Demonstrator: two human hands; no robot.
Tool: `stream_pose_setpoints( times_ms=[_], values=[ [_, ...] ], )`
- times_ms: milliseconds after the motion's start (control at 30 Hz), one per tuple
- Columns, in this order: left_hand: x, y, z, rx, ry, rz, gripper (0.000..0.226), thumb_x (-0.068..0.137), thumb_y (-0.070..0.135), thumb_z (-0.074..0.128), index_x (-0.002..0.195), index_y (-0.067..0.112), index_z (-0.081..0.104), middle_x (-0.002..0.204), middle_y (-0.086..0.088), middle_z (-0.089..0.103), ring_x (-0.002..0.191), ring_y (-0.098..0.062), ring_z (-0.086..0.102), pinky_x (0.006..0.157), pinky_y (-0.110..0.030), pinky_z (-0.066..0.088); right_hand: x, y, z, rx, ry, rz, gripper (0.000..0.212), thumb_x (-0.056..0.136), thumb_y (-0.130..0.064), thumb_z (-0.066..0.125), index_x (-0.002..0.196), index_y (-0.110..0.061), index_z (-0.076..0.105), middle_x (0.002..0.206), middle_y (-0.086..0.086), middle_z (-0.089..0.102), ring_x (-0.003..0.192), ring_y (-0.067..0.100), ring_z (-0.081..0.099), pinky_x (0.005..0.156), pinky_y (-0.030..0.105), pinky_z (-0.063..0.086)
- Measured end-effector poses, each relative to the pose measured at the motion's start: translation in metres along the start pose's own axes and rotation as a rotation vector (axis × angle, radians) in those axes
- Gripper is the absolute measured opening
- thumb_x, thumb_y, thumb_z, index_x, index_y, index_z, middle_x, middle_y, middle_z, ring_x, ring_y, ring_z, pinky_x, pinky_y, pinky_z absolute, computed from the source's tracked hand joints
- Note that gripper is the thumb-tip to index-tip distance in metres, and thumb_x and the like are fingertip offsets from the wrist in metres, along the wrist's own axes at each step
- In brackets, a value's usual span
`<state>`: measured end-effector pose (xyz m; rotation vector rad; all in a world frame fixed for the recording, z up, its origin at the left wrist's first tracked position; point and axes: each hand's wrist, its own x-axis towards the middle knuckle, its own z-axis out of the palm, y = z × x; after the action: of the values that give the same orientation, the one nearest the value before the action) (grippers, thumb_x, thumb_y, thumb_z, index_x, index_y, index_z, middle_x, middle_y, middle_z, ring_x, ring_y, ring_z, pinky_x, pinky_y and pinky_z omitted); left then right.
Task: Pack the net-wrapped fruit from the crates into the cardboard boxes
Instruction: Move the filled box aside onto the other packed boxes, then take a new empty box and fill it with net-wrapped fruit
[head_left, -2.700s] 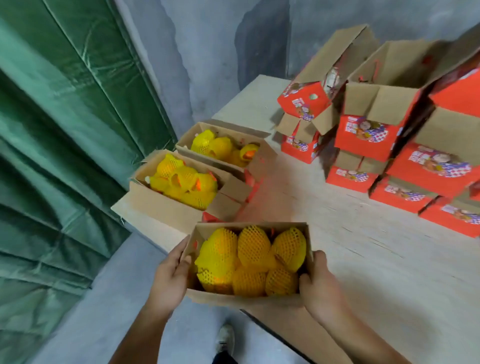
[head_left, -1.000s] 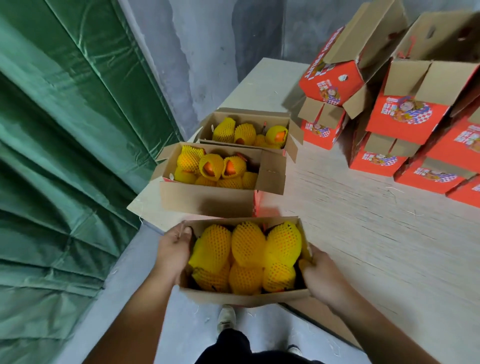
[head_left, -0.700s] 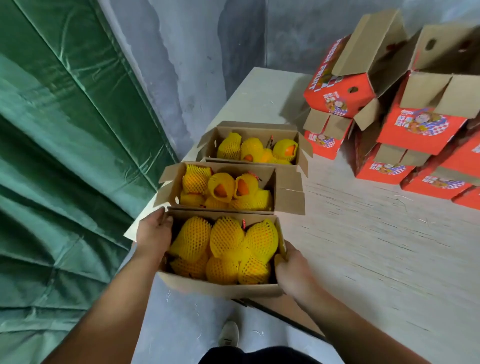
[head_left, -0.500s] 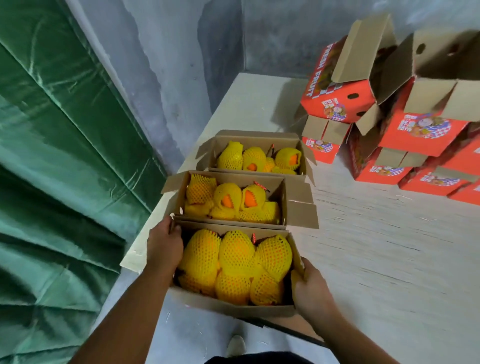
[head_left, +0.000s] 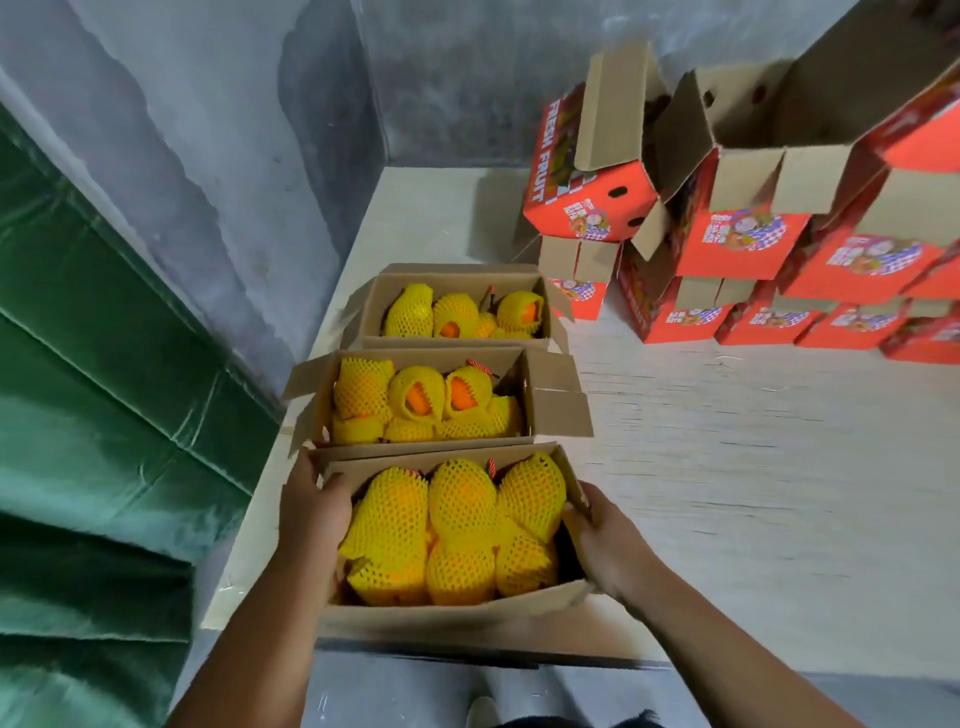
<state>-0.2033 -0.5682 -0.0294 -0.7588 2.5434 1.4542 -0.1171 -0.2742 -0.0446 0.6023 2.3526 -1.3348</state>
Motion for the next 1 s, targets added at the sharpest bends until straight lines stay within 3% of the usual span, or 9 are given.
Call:
stream_pose_setpoints(
  times_ms=[100,167,300,400,600,767,900,933,1000],
  values=[
    [-0.028,0.012,0.002,0.16,0.199,-0.078,0.065,0.091,0.037,0.07,0.149,0.029,0.043,0.148,-0.019,0.05,0.13,-0.051,0.046,0.101,-0.064,0.041,-0.013,0.003,-0.002,0.04,-0.033,0.024,0.052,0.106,-0.056,0.037,0.153,-0.032,0.034,0.148,0.001,0.055,0.127,0.024,0.058,0.107,0.038,0.049],
    [-0.05,0.035,0.015,0.16,0.279,0.089,0.056,0.088,0.034,0.074,0.139,0.032,0.05,0.138,-0.016,0.056,0.122,-0.05,0.05,0.093,-0.061,0.046,-0.019,0.003,-0.013,0.047,-0.03,0.022,0.06,0.102,-0.065,0.037,0.153,-0.033,0.033,0.149,0.0,0.055,0.126,0.022,0.059,0.1,0.031,0.046],
    [-0.095,0.084,0.083,-0.09,-0.119,0.443,0.03,0.102,0.025,0.061,0.131,0.03,0.059,0.137,-0.001,0.056,0.129,-0.018,0.051,0.109,-0.045,0.045,-0.03,0.011,-0.055,0.043,0.119,-0.002,0.061,0.099,-0.066,0.041,0.15,-0.033,0.04,0.153,-0.002,0.05,0.131,0.02,0.053,0.098,0.03,0.04],
    [-0.137,0.128,0.152,-0.241,-0.397,0.532,0.021,0.103,0.012,0.058,0.11,0.031,0.066,0.113,0.014,0.069,0.106,0.004,0.063,0.091,-0.015,0.05,-0.035,0.017,-0.101,0.257,0.193,-0.042,0.044,0.1,-0.055,0.052,0.14,-0.038,0.051,0.147,-0.008,0.052,0.129,0.018,0.057,0.11,0.041,0.046],
    [-0.207,0.223,0.287,-0.315,-0.72,0.526,0.023,0.104,0.012,0.055,0.103,0.025,0.074,0.103,0.01,0.076,0.094,0.002,0.07,0.067,-0.009,0.05,-0.022,0.033,-0.235,0.419,0.301,-0.289,0.029,0.093,-0.036,0.052,0.121,-0.041,0.058,0.116,-0.024,0.067,0.101,0.005,0.07,0.094,0.044,0.058],
    [-0.261,0.313,0.38,-0.391,-0.716,0.57,0.021,0.104,0.012,0.055,0.112,0.021,0.072,0.109,0.005,0.075,0.102,-0.003,0.069,0.071,-0.014,0.053,-0.001,0.056,-0.37,0.393,0.443,-0.384,0.047,0.095,-0.027,0.059,0.14,-0.033,0.048,0.12,-0.021,0.064,0.092,0.011,0.071,0.091,0.049,0.058],
    [-0.276,0.389,0.42,-0.465,-0.454,0.729,0.025,0.095,0.02,0.06,0.119,0.023,0.065,0.116,0.005,0.069,0.109,-0.006,0.064,0.091,-0.018,0.048,0.019,0.049,-0.475,0.267,0.712,-0.608,0.061,0.09,-0.009,0.061,0.144,-0.028,0.04,0.134,-0.016,0.046,0.122,0.027,0.056,0.099,0.051,0.051],
    [-0.276,0.41,0.424,-0.481,-0.378,0.767,0.031,0.091,0.023,0.059,0.122,0.026,0.063,0.12,0.005,0.067,0.112,-0.007,0.063,0.096,-0.021,0.048,0.024,0.041,-0.499,0.259,0.778,-0.654,0.068,0.088,-0.011,0.06,0.148,-0.031,0.036,0.138,-0.019,0.039,0.128,0.025,0.051,0.104,0.042,0.049],
    [-0.271,0.447,0.429,-0.458,-0.228,0.829,0.045,0.088,0.026,0.059,0.133,0.028,0.057,0.135,0.003,0.059,0.125,-0.011,0.056,0.108,-0.033,0.046,0.035,0.023,-0.541,0.213,0.879,-0.72,0.08,0.086,-0.018,0.058,0.158,-0.027,0.025,0.155,0.004,0.024,0.133,-0.003,0.036,0.105,0.005,0.033]
  ],
)
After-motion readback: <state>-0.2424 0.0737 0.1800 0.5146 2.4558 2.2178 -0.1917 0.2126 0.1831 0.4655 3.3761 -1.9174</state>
